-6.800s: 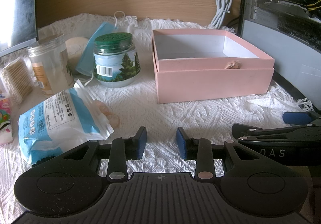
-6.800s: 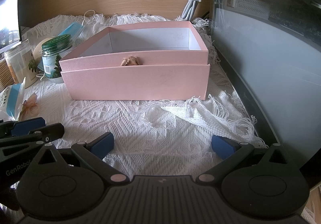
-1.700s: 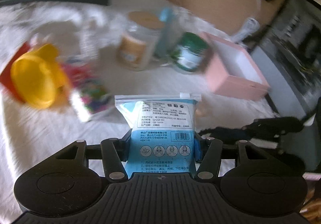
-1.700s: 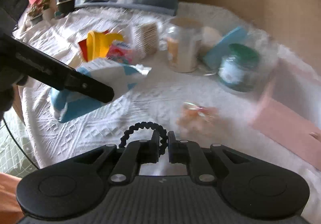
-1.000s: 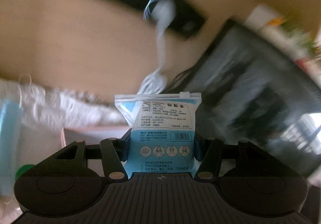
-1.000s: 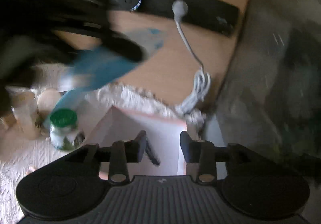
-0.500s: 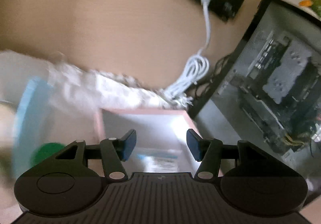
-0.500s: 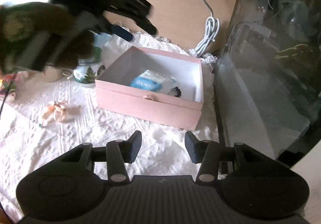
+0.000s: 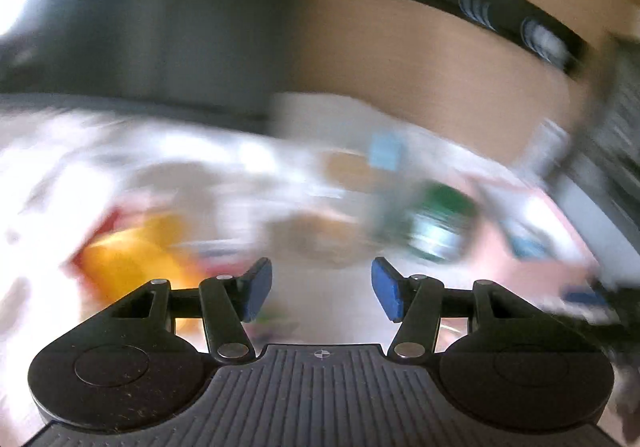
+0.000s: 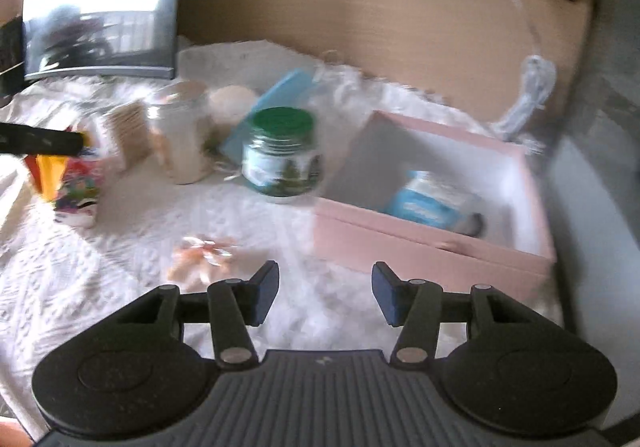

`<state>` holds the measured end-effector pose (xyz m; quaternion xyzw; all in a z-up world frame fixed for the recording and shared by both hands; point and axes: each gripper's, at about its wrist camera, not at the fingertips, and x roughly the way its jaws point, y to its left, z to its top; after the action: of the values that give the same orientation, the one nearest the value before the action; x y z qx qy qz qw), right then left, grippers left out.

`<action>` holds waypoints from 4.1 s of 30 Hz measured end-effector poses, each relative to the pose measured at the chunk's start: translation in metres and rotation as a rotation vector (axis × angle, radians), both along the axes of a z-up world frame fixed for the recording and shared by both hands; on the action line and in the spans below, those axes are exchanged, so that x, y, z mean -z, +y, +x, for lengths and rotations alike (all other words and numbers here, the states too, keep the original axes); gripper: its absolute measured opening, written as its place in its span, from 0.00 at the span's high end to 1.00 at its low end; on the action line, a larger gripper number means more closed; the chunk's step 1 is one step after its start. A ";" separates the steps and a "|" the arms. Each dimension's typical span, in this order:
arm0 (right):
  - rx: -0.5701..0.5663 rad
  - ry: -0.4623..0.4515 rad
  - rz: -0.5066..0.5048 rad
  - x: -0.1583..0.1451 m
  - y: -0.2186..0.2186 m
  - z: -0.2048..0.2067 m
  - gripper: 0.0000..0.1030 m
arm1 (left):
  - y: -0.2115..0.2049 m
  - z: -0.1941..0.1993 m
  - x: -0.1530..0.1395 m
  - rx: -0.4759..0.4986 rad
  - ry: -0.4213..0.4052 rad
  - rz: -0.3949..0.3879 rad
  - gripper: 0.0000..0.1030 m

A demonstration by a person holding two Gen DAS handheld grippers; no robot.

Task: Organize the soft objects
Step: 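Withdraw both open grippers from the box toward the yellow funnel and tissue pack, then grasp the yellow funnel with left gripper while right grasps the pink Kleenex pack, then carry the funnel and the Kleenex pack toward the pink box with both tools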

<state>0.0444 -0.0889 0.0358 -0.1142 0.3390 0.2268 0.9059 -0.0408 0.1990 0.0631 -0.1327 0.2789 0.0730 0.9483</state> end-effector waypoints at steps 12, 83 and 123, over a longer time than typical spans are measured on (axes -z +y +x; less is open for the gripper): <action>-0.134 -0.030 -0.071 -0.002 0.050 -0.039 0.50 | 0.088 0.047 0.045 -0.257 0.144 -0.134 0.42; -0.220 0.199 -0.069 0.029 0.062 -0.034 0.52 | 0.044 -0.071 -0.008 0.188 0.076 0.044 0.83; -0.089 0.059 -0.022 0.042 0.047 -0.037 0.19 | 0.050 -0.016 0.060 0.159 0.237 0.065 0.80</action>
<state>0.0075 -0.0423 -0.0060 -0.1324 0.3626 0.2665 0.8832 -0.0572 0.2495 0.0030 -0.0701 0.3961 0.0219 0.9153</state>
